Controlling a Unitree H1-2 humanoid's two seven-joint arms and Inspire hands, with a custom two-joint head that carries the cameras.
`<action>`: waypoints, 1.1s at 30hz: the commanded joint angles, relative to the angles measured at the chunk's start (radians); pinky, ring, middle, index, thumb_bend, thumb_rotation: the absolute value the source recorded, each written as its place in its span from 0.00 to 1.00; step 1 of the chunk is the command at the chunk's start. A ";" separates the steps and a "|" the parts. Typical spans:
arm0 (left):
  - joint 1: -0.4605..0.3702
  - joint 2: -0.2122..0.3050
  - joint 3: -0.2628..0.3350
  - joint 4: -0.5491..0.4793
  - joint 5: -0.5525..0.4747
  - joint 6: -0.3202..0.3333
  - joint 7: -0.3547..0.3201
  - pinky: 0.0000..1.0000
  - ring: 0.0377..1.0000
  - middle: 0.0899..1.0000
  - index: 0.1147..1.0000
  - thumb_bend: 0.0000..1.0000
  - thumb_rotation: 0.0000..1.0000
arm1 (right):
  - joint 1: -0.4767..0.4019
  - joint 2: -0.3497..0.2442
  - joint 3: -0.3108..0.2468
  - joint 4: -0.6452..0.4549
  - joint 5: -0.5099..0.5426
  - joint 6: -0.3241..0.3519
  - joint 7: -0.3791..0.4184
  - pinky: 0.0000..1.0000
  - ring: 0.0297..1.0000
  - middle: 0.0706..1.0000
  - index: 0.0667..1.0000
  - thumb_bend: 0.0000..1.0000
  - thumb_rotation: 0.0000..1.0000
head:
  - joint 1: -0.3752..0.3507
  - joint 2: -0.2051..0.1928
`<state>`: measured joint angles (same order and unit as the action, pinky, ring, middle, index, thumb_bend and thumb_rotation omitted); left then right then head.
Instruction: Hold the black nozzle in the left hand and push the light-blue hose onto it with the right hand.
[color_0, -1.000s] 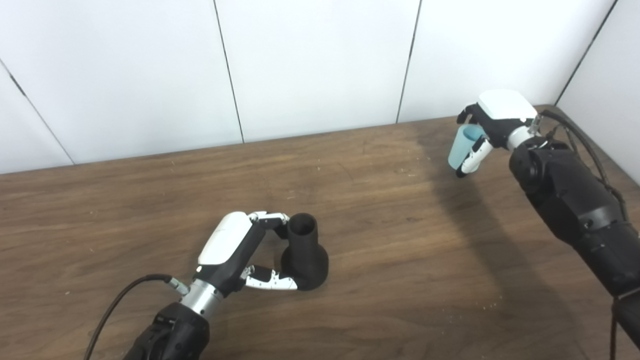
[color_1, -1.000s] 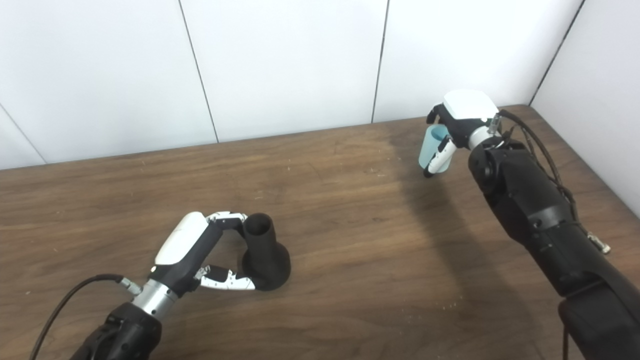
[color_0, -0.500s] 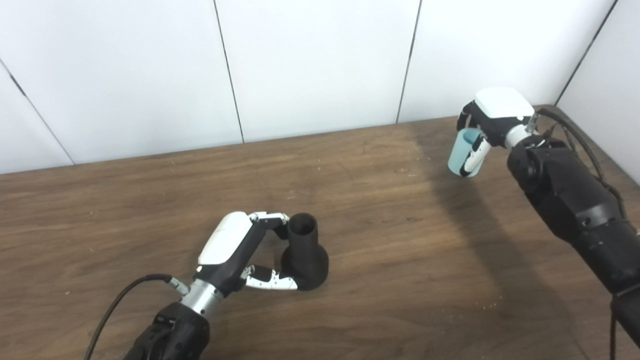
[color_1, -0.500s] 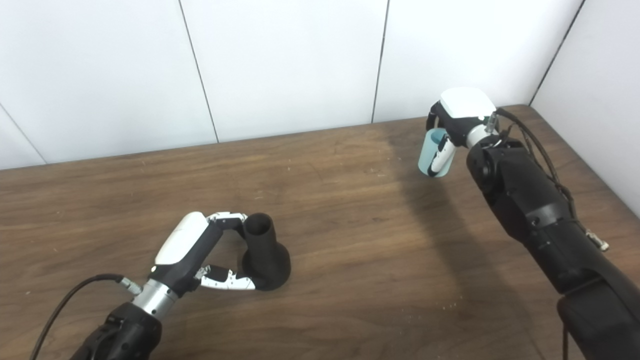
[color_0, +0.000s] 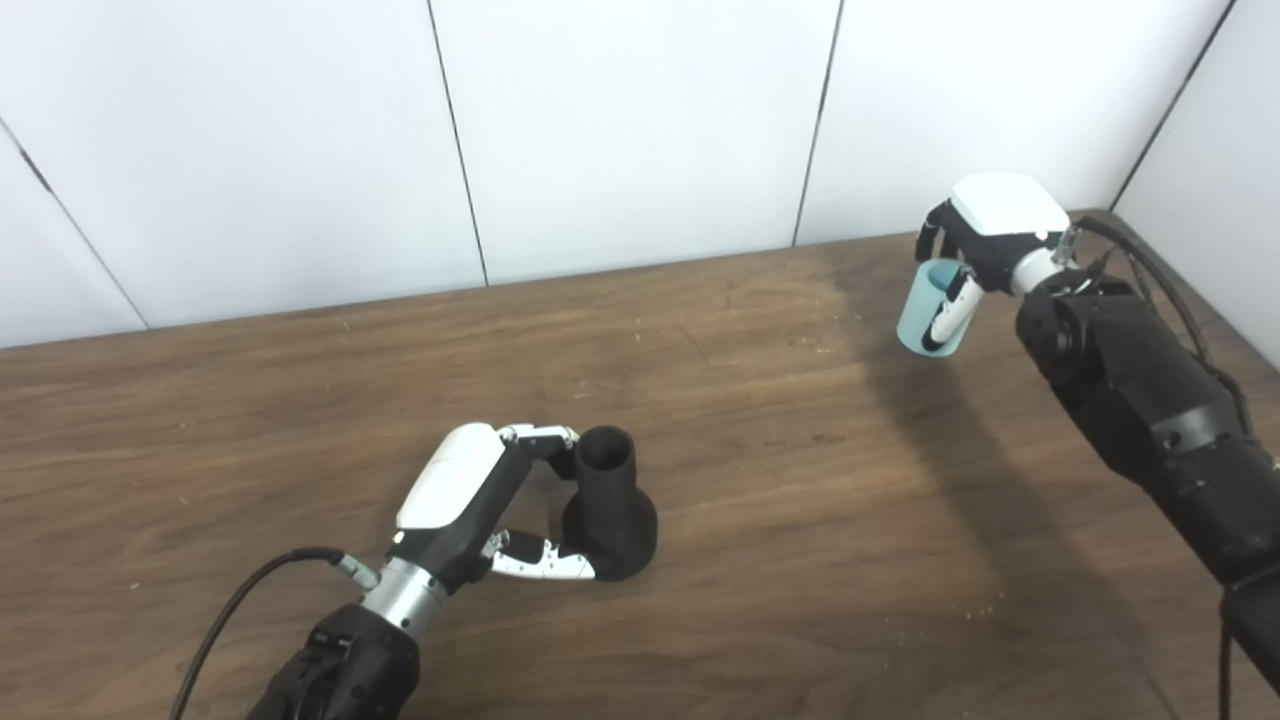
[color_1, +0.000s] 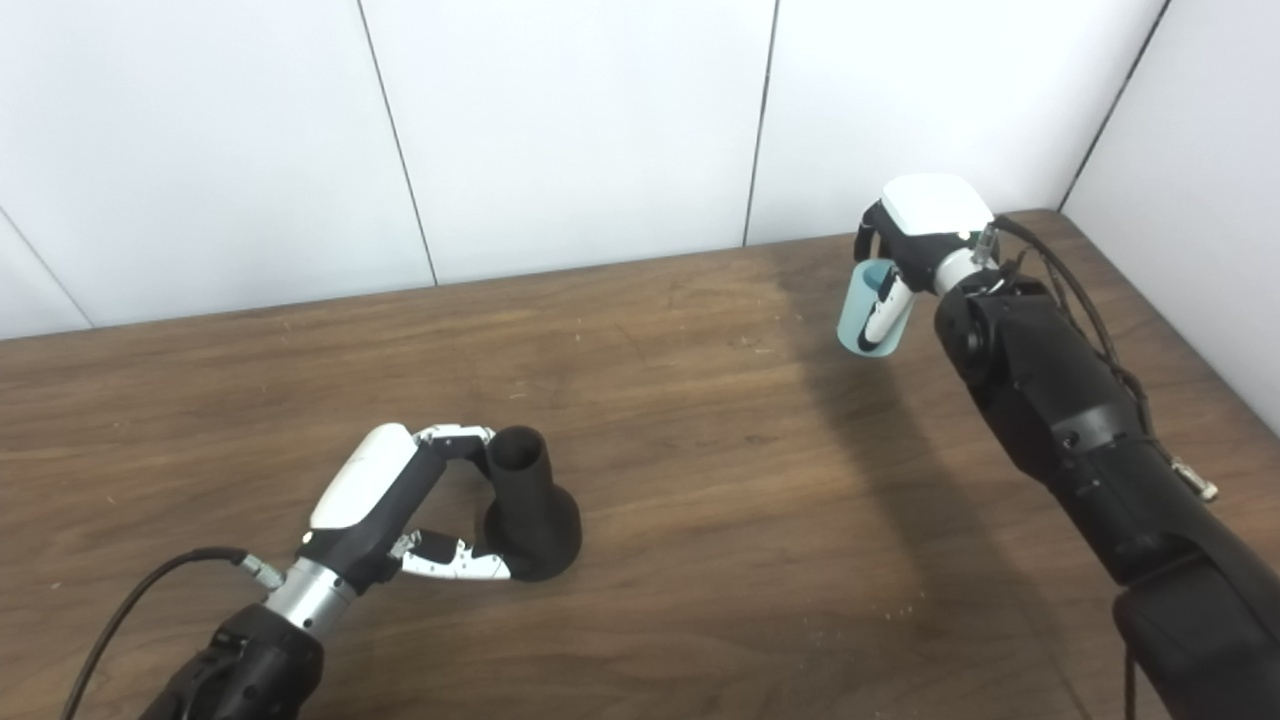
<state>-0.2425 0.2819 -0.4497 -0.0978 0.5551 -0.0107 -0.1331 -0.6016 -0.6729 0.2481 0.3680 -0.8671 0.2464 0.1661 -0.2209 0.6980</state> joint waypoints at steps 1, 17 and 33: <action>0.033 0.032 -0.030 0.044 0.063 0.047 -0.078 0.78 0.58 0.46 0.40 0.52 0.00 | -0.060 -0.037 -0.014 -0.006 0.003 -0.009 -0.015 0.36 0.43 0.45 0.48 0.56 0.07 | 0.001 0.004; 0.035 0.030 -0.032 0.043 0.063 0.050 -0.078 0.78 0.57 0.46 0.40 0.52 0.00 | -0.059 -0.047 -0.013 -0.056 0.018 -0.013 0.044 0.33 0.37 0.42 0.51 0.51 0.00 | 0.004 0.007; 0.036 0.002 -0.047 0.039 0.073 0.074 -0.074 0.78 0.57 0.46 0.40 0.52 0.00 | -0.071 -0.015 -0.022 -0.473 0.024 -0.033 0.219 0.35 0.38 0.44 0.48 0.52 0.00 | 0.036 0.008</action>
<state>-0.2432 0.2653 -0.4644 -0.1004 0.5580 0.0005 -0.1338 -0.6127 -0.6780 0.2474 -0.0547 -0.8495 0.2279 0.3911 -0.1933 0.7056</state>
